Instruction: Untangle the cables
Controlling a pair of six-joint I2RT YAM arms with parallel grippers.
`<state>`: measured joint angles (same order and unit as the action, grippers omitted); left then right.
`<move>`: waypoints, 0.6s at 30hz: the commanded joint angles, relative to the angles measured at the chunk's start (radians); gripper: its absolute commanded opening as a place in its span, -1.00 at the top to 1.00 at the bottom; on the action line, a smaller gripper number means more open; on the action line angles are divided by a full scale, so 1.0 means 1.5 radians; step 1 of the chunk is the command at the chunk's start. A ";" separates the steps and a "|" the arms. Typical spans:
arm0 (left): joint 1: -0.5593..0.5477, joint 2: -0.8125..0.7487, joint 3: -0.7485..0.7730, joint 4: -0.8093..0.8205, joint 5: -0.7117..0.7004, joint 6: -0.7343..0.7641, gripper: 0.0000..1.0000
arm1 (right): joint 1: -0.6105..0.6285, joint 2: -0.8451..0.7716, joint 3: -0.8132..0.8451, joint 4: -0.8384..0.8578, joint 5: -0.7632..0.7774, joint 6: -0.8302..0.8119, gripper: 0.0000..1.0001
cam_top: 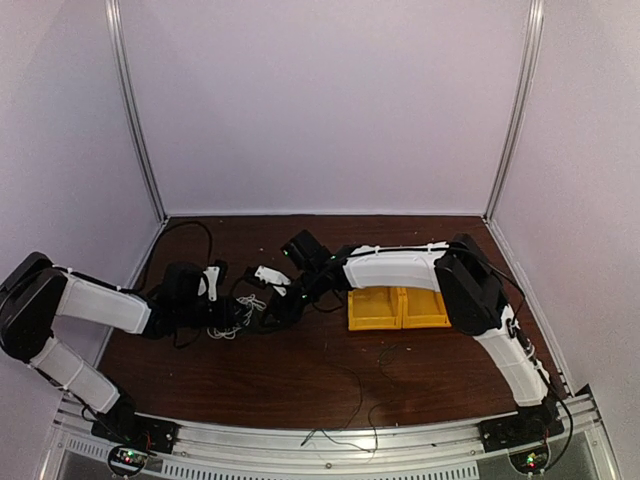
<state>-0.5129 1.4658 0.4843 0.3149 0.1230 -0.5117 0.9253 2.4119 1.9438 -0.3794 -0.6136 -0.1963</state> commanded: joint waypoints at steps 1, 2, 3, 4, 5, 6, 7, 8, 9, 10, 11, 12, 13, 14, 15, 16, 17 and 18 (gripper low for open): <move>0.011 0.012 0.003 0.052 0.034 -0.001 0.23 | 0.004 0.005 0.030 0.033 -0.033 0.037 0.01; 0.011 0.014 0.002 0.055 0.036 -0.002 0.24 | 0.004 0.006 0.031 0.036 -0.041 0.040 0.00; 0.011 0.015 0.000 0.058 0.039 -0.003 0.25 | 0.004 0.007 0.033 0.037 -0.056 0.042 -0.03; 0.011 0.016 -0.001 0.061 0.040 -0.004 0.26 | 0.004 0.007 0.036 0.035 -0.082 0.041 -0.07; 0.011 0.016 -0.002 0.062 0.040 -0.005 0.28 | 0.004 0.008 0.036 0.034 -0.104 0.040 -0.12; 0.011 0.016 -0.003 0.064 0.040 -0.005 0.30 | 0.006 0.006 0.034 0.034 -0.121 0.039 -0.16; 0.011 0.016 -0.003 0.065 0.039 -0.006 0.32 | 0.008 0.006 0.033 0.035 -0.127 0.039 -0.22; 0.011 0.017 -0.005 0.067 0.041 -0.006 0.33 | 0.010 0.008 0.033 0.035 -0.122 0.038 -0.26; 0.011 0.018 -0.006 0.070 0.041 -0.007 0.36 | 0.013 0.012 0.036 0.035 -0.111 0.041 -0.26; 0.011 0.019 -0.007 0.072 0.042 -0.008 0.38 | 0.015 0.018 0.042 0.036 -0.097 0.048 -0.25; 0.011 0.020 -0.007 0.073 0.042 -0.009 0.40 | 0.014 0.026 0.047 0.039 -0.084 0.061 -0.22; 0.011 0.022 -0.007 0.074 0.041 -0.010 0.42 | 0.013 0.032 0.051 0.045 -0.071 0.076 -0.17; 0.011 0.021 -0.007 0.074 0.041 -0.011 0.44 | 0.011 0.035 0.050 0.056 -0.058 0.094 -0.14; 0.012 0.020 -0.008 0.074 0.041 -0.011 0.46 | 0.009 0.036 0.046 0.067 -0.053 0.110 -0.12; 0.012 0.018 -0.010 0.074 0.041 -0.012 0.50 | 0.007 0.036 0.042 0.077 -0.050 0.122 -0.08; 0.011 0.016 -0.011 0.075 0.044 -0.011 0.55 | 0.007 0.035 0.039 0.084 -0.046 0.130 -0.03; 0.011 0.015 -0.013 0.075 0.044 -0.012 0.63 | 0.007 0.034 0.035 0.088 -0.042 0.131 0.09; 0.011 0.011 -0.015 0.075 0.044 -0.012 0.66 | 0.007 0.032 0.032 0.091 -0.039 0.145 0.25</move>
<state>-0.5037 1.4891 0.4778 0.3744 0.1745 -0.5266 0.9379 2.4435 1.9907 -0.3035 -0.7155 -0.0589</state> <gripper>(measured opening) 0.202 0.478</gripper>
